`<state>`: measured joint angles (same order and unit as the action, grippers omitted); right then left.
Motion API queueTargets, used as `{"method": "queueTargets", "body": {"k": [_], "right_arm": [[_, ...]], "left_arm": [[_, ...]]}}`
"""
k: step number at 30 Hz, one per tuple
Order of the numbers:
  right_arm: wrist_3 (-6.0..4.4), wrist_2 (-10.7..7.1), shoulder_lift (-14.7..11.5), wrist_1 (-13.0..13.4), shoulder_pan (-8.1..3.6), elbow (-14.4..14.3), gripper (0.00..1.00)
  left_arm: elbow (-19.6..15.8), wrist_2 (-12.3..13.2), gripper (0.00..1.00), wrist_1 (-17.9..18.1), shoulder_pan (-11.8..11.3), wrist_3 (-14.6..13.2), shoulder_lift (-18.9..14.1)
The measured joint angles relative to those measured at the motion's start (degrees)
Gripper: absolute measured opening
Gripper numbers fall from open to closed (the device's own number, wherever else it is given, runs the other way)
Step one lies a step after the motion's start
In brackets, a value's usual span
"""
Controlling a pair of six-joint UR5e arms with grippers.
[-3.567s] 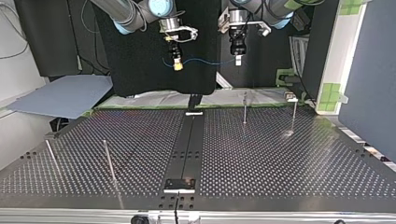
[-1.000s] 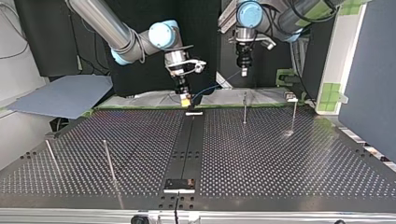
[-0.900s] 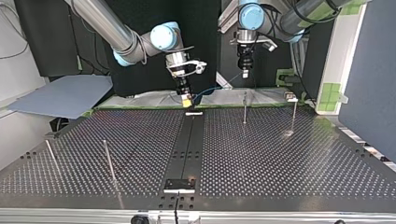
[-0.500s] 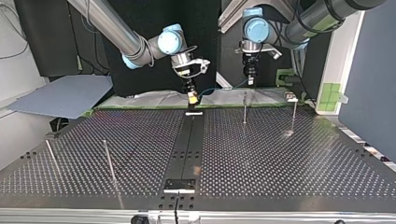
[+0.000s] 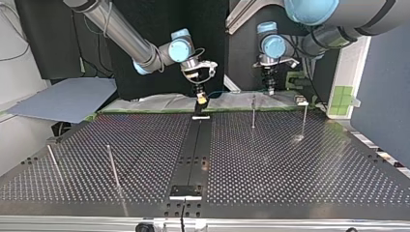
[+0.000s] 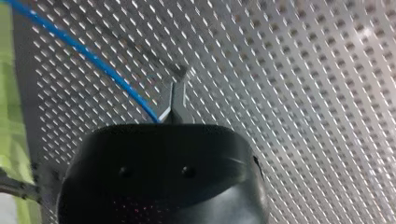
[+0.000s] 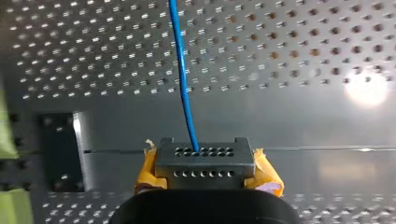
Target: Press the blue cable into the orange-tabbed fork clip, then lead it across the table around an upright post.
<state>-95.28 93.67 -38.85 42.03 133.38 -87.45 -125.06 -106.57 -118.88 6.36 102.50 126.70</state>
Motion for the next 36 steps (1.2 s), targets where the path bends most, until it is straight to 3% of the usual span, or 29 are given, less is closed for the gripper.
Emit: {"method": "queueTargets", "body": {"k": [5,11,17,36], "right_arm": [[-0.01,0.10,2.6,-0.1,-0.51,0.2,0.01],[0.08,0.12,5.1,0.0,-1.24,0.5,0.01],[0.36,0.04,5.4,-0.1,-1.75,0.9,0.01],[0.69,-0.24,5.4,-1.0,-2.09,1.9,0.01]], "left_arm": [[0.2,0.5,0.00,-0.3,-1.5,-0.2,2.4],[1.8,3.2,0.00,-0.6,-1.7,-0.3,4.2],[3.9,6.5,0.00,-2.7,-1.8,-0.2,4.3],[5.5,10.1,0.00,-4.9,-2.2,1.5,4.4]]}}
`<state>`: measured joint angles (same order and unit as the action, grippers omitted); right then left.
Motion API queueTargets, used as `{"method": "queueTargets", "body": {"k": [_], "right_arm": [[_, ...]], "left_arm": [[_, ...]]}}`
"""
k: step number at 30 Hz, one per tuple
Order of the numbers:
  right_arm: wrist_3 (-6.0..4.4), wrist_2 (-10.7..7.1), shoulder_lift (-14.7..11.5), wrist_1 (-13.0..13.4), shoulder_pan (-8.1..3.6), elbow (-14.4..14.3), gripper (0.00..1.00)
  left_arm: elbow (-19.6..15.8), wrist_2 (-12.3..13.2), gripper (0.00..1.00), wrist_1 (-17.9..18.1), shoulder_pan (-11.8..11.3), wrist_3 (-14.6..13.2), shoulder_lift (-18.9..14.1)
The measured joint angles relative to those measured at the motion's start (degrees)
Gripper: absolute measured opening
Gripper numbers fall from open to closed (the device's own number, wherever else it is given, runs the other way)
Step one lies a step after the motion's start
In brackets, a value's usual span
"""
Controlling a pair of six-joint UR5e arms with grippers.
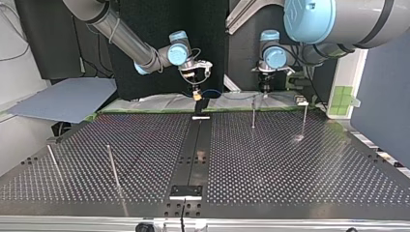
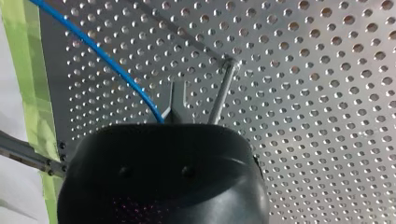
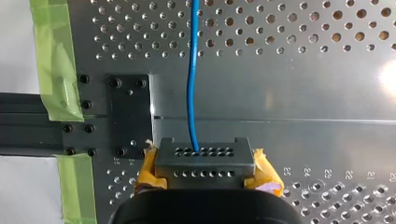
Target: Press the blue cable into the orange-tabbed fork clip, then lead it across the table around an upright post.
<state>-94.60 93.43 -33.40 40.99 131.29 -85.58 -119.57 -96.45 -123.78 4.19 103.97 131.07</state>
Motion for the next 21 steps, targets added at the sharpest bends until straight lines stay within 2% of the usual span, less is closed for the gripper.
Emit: {"method": "queueTargets", "body": {"k": [13,21], "right_arm": [[0.31,0.09,0.0,0.1,-1.09,0.0,0.01],[0.38,0.09,0.0,0.1,-1.48,0.0,0.01]], "left_arm": [[1.6,1.0,0.00,-1.2,-0.5,3.4,0.1],[3.5,1.0,0.00,-4.0,-1.1,3.7,0.1]]}}
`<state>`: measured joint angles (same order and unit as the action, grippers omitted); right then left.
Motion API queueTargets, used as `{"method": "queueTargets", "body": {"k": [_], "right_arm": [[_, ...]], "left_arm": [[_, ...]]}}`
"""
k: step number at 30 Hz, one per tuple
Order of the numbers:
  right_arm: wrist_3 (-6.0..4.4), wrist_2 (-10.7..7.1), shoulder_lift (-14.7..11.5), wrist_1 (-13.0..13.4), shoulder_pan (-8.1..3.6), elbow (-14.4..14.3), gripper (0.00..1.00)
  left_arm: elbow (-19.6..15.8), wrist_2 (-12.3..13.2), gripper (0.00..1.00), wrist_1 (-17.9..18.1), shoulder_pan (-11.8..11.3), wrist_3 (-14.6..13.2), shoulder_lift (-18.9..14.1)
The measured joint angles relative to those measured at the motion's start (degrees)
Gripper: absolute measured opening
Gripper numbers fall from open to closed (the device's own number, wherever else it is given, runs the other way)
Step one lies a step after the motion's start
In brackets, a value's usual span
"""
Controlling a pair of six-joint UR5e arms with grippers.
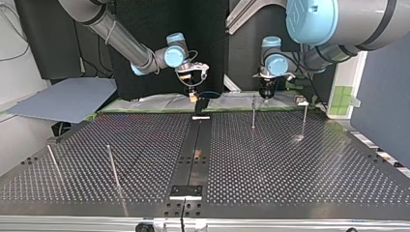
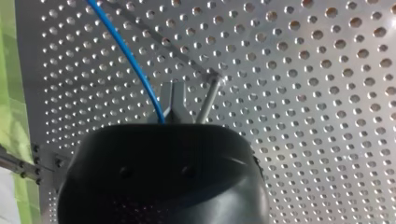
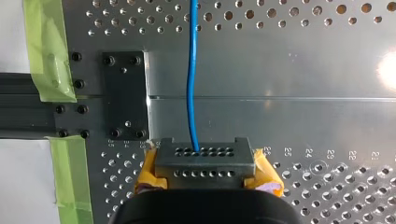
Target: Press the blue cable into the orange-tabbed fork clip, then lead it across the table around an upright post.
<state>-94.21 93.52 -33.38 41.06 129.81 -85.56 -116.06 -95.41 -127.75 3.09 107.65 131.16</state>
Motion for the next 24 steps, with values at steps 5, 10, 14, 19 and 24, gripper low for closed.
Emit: {"method": "queueTargets", "body": {"k": [5,10,14,19,24], "right_arm": [[0.06,-0.02,0.0,0.0,-0.23,0.1,0.01],[0.12,-0.07,0.0,-0.1,-0.45,0.2,0.01],[0.24,-0.08,0.0,-0.2,-0.68,0.2,0.01],[0.31,-0.11,0.0,-0.4,-0.91,0.6,0.01],[0.54,-0.12,0.0,-1.2,-0.99,1.7,0.01]], "left_arm": [[1.4,0.0,0.00,-1.8,-0.4,0.2,0.6],[3.4,0.8,0.00,-2.7,-0.8,-0.6,2.5],[5.0,1.3,0.00,-2.1,-1.0,-0.2,4.1],[7.2,1.7,0.00,-2.2,-1.8,2.1,5.4],[8.3,2.1,0.00,-2.3,-2.8,4.0,5.5]]}}
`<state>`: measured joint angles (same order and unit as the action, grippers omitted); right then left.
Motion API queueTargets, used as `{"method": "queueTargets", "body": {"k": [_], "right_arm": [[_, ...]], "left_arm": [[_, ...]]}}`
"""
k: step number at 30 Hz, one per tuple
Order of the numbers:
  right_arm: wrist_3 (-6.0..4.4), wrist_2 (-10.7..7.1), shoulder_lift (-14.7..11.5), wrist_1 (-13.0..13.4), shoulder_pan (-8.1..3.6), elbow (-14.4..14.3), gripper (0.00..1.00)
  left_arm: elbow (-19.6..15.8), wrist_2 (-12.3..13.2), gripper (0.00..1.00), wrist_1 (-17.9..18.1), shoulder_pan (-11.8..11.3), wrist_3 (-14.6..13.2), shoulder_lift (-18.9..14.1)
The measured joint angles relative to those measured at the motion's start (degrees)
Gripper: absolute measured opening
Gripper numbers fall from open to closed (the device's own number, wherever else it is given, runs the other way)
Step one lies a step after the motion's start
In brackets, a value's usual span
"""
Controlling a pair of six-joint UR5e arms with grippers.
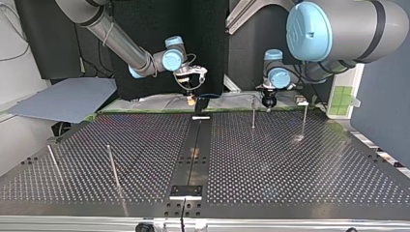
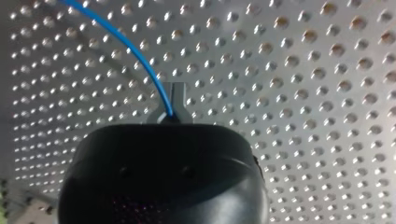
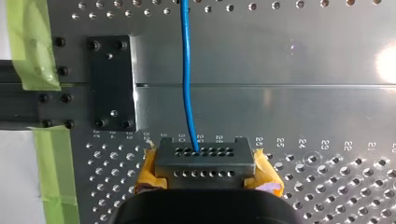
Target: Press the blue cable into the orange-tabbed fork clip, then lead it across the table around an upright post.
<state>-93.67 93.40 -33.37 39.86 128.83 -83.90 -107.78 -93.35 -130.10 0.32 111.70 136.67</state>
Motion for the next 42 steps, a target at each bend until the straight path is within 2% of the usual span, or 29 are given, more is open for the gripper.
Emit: {"method": "queueTargets", "body": {"k": [9,19,20,21,23,24,26,31,32,33,34,35,36,37,38,42], "right_arm": [[0.03,-0.05,0.0,-2.2,-0.58,3.1,0.01],[0.03,-0.12,0.0,-3.4,-2.51,5.0,0.01],[0.07,-0.13,0.0,-3.5,-2.67,5.1,0.01],[0.09,-0.13,0.0,-3.6,-2.84,5.2,0.01],[0.11,-0.14,0.0,-3.7,-3.20,5.2,0.01],[0.12,-0.14,0.0,-3.7,-3.32,5.2,0.01],[0.13,-0.14,0.0,-3.7,-3.60,5.3,0.01],[0.19,-0.20,0.0,-3.9,-4.00,5.3,0.01],[0.20,-0.22,0.0,-3.9,-4.02,5.3,0.01],[0.21,-0.22,0.0,-3.9,-4.04,5.3,0.01],[0.21,-0.22,0.0,-4.0,-4.05,5.4,0.01],[0.21,-0.23,0.0,-4.0,-4.04,5.4,0.01],[0.22,-0.22,0.0,-4.0,-4.05,5.4,0.01],[0.23,-0.22,0.0,-4.0,-4.05,5.4,0.01],[0.23,-0.23,0.0,-4.0,-4.05,5.4,0.01],[0.28,-0.23,0.0,-4.0,-4.08,5.4,0.01]], "left_arm": [[0.2,0.7,0.00,-0.6,-1.7,0.5,0.0],[0.2,1.4,0.00,-0.7,-2.2,0.2,0.0],[0.2,1.4,0.05,-0.6,-2.2,0.1,0.0],[0.2,1.4,0.05,-0.6,-2.3,0.1,0.0],[0.2,1.4,0.18,-0.3,-2.3,0.2,0.0],[0.2,1.4,0.18,0.0,-2.4,0.3,0.0],[0.2,1.4,0.28,0.6,-2.4,0.3,0.0],[0.2,1.8,0.28,1.1,-2.5,-0.3,0.0],[0.2,1.8,0.45,1.1,-2.5,-0.4,0.0],[0.2,1.9,0.45,1.1,-2.5,-0.4,0.0],[0.2,2.1,0.53,1.1,-2.5,-0.6,0.0],[0.2,2.3,0.69,1.1,-2.5,-0.7,0.0],[0.2,2.6,0.69,1.1,-2.6,-0.8,0.0],[0.2,3.2,0.82,1.1,-2.6,-0.9,0.0],[0.2,3.7,1.00,1.0,-2.7,-1.0,0.0],[0.2,4.3,1.00,0.0,-2.8,-1.3,0.0]]}}
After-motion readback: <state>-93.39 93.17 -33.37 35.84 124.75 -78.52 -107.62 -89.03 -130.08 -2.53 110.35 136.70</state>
